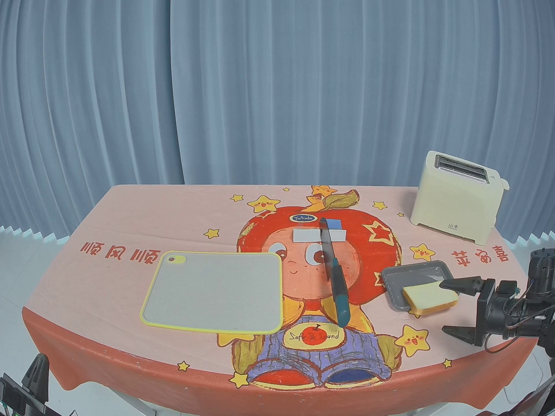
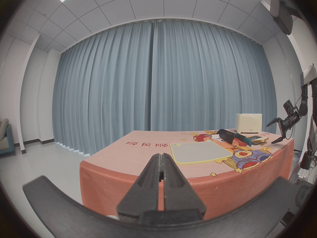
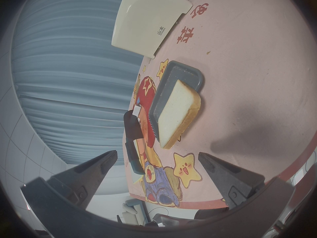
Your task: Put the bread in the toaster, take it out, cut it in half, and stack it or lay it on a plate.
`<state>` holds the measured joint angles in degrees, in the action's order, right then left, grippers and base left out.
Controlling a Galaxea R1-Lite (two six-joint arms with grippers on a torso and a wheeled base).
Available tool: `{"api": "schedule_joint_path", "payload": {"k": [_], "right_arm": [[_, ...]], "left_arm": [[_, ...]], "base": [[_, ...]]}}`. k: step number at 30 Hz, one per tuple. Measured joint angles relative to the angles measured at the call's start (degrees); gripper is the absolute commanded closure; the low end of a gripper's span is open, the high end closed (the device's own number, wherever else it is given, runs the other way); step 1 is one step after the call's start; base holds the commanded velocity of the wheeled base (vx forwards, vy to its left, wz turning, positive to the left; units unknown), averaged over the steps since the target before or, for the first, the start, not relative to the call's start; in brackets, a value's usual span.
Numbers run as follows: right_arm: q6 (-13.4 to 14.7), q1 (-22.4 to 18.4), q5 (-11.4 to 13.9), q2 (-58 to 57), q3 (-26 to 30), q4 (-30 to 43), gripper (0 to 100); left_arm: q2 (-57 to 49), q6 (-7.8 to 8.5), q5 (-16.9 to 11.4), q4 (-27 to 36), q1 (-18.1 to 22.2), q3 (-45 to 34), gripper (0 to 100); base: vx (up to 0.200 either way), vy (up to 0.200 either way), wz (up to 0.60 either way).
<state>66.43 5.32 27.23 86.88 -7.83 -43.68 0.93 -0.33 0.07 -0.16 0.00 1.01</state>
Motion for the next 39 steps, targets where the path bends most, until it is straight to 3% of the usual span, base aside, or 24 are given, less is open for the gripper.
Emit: {"api": "schedule_joint_path", "payload": {"k": [39], "right_arm": [[0.99, -0.69, 0.13, 3.25, -1.9, -2.05, 0]], "left_arm": [[0.0, 0.0, 0.0, 0.0, 0.0, 0.0, 100]], "base": [[0.0, 0.0, 0.0]]}}
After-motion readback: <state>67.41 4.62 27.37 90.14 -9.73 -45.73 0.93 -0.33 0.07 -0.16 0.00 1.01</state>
